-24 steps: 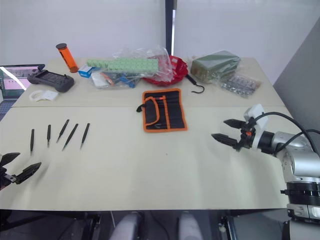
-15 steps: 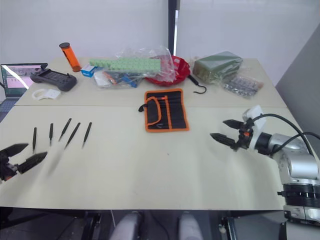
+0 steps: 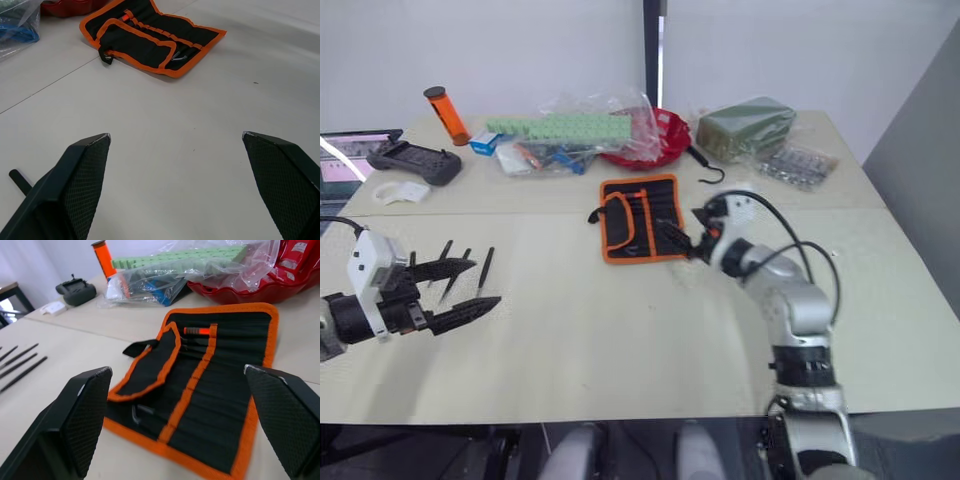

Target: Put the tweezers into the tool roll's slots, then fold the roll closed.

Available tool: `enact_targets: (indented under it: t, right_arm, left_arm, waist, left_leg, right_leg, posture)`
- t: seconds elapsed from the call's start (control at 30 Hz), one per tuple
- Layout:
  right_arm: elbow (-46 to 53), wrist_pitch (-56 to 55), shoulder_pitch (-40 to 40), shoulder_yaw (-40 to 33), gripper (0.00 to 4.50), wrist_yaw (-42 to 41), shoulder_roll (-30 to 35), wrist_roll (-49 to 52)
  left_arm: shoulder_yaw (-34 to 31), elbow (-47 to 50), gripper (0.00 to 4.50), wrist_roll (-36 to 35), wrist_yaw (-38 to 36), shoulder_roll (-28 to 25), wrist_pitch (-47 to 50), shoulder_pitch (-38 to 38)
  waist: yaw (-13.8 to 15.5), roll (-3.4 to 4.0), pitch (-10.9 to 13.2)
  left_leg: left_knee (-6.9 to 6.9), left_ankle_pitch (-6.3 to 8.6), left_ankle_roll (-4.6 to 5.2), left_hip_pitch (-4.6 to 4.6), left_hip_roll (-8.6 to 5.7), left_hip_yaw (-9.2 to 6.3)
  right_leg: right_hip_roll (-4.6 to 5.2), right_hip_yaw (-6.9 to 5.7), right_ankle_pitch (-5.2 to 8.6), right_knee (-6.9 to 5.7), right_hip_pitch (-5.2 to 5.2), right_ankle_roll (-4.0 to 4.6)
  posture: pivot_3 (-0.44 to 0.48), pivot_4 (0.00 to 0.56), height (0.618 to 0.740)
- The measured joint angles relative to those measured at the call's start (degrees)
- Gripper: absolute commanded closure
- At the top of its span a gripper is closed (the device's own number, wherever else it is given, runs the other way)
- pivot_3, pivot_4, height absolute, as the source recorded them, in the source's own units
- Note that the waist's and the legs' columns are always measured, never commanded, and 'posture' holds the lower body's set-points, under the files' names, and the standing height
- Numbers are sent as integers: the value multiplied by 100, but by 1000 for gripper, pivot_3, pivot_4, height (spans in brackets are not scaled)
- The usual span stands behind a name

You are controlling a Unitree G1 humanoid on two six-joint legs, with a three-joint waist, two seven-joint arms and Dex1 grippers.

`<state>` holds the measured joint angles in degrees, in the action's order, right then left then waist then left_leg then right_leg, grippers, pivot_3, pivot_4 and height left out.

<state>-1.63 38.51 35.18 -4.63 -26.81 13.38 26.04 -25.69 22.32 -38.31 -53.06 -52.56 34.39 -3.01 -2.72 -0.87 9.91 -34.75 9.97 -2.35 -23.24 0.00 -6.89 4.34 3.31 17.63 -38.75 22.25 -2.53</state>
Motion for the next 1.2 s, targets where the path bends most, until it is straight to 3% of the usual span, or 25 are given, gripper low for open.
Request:
enact_targets:
  t: [0.33, 0.73, 1.2]
  right_arm:
    - [-1882, -193, 505, 286, 0, 323, -1000, -321]
    - [-3362, -793, 1360, 120, 0, 353, -1322, -454]
    - [-3728, -806, 1530, -75, 4458, 332, -1485, -450]
  left_arm:
    - [105, 168, 15, -80, 168, 328, 48, -61]
    - [228, 195, 15, 61, 302, 521, -163, -135]
    - [240, 195, 0, 129, 309, 583, -333, -242]
  waist:
    - [-6, -1, 0]
    - [-87, -1, 0]
    - [-112, -1, 0]
  left_leg:
    - [0, 0, 0, 4, 1, 9]
    - [1, 0, 0, 10, 5, 12]
    - [2, 0, 0, 9, 5, 12]
  right_leg:
    - [-5, 14, -2, -15, 9, -2]
    - [-11, 20, -2, -19, 9, -2]
    - [-11, 22, -2, -21, 10, -2]
  posture:
    - [0, 150, 740]
    - [0, 150, 740]
    - [0, 150, 740]
